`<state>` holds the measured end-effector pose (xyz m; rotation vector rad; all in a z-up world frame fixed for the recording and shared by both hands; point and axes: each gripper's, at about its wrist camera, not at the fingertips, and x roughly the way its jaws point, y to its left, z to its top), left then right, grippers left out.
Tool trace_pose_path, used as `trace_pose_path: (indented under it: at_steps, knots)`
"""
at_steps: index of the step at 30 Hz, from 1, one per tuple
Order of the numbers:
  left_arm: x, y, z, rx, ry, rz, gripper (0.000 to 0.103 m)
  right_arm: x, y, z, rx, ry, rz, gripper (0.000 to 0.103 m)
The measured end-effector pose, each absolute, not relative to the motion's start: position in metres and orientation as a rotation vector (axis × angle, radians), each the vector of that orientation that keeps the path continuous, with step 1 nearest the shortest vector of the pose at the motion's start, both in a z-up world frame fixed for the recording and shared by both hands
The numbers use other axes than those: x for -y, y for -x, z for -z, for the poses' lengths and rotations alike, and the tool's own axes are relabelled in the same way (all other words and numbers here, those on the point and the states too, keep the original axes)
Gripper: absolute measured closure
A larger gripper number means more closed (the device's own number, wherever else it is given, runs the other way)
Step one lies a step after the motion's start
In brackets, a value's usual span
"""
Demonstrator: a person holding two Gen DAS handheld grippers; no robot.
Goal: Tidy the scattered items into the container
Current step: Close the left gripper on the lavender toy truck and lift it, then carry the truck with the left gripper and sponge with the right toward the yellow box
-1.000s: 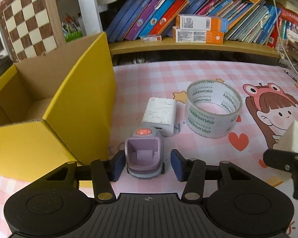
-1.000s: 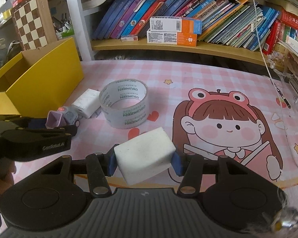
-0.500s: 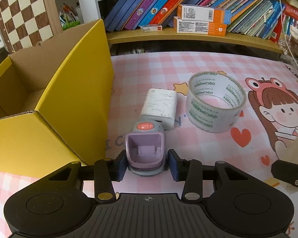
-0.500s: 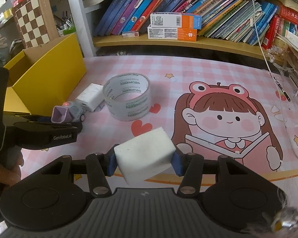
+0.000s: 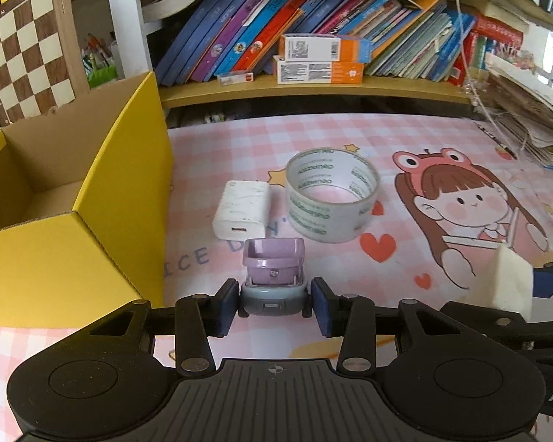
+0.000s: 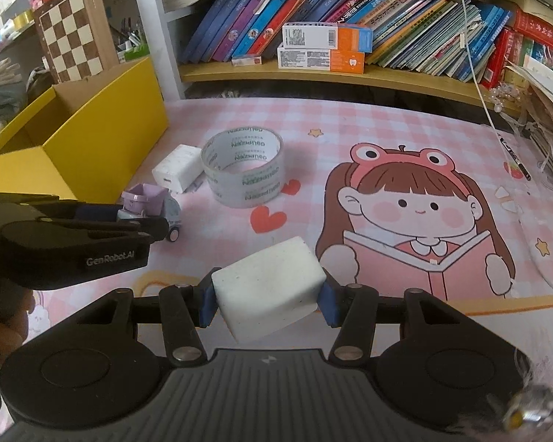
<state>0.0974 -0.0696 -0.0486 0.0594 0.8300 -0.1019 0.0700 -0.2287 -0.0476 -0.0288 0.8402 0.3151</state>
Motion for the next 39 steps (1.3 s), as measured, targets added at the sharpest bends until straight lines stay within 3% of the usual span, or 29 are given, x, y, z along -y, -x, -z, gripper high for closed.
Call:
trace_pose_path:
  at_steps: [39]
  knots:
    - [0.042,-0.008,0.0,-0.729,-0.065,0.205,0.062,0.198,-0.022,0.028,-0.84,0.109,-0.392,0.052]
